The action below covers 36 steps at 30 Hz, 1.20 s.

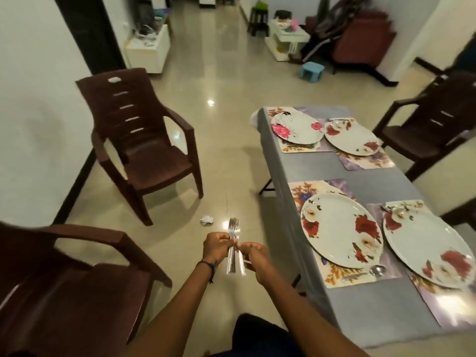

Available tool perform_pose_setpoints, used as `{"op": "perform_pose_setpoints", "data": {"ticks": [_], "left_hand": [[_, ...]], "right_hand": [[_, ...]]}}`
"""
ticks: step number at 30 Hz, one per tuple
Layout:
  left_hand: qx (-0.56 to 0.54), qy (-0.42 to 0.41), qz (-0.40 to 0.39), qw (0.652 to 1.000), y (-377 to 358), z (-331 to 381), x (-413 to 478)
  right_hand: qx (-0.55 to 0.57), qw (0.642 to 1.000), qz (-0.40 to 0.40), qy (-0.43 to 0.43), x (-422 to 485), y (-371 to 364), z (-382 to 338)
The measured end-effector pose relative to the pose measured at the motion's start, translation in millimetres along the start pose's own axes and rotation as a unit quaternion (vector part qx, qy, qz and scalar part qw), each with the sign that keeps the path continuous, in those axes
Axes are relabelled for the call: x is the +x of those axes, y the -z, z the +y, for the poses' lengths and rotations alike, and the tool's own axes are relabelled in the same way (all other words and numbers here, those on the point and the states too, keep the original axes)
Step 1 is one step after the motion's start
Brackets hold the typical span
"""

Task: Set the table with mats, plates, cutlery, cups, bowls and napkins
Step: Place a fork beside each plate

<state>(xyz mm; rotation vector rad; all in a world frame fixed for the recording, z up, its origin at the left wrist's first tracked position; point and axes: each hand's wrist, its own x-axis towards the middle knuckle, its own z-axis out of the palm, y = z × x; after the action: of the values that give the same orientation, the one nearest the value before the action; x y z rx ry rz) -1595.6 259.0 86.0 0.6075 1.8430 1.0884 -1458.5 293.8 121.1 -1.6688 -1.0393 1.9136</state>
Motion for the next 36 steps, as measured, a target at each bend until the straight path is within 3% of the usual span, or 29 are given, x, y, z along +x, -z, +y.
{"op": "perform_pose_setpoints", "data": {"ticks": [12, 19, 25, 29, 36], "left_hand": [[0.119, -0.069, -0.179, 0.974, -90.7, 65.6, 97.1], [0.215, -0.11, -0.277, 0.93, -149.5, 128.6, 162.3], [0.205, -0.12, -0.359, 0.903, -198.4, 180.5, 197.0], [0.217, -0.138, -0.382, 0.888, -217.1, 185.0, 221.9], [0.293, -0.185, -0.455, 0.82, -273.0, 222.5, 306.7]], "right_hand": [[0.136, 0.979, 0.15, 0.004, 64.9, 47.5, -41.9], [0.177, 0.963, 0.203, 0.001, 117.8, 83.2, -89.3], [0.236, 0.932, 0.276, -0.019, 160.0, 109.8, -125.9], [0.219, 0.923, 0.315, -0.034, 178.3, 121.3, -129.8], [0.201, 0.877, 0.427, -0.089, 251.2, 144.2, -172.3]]}}
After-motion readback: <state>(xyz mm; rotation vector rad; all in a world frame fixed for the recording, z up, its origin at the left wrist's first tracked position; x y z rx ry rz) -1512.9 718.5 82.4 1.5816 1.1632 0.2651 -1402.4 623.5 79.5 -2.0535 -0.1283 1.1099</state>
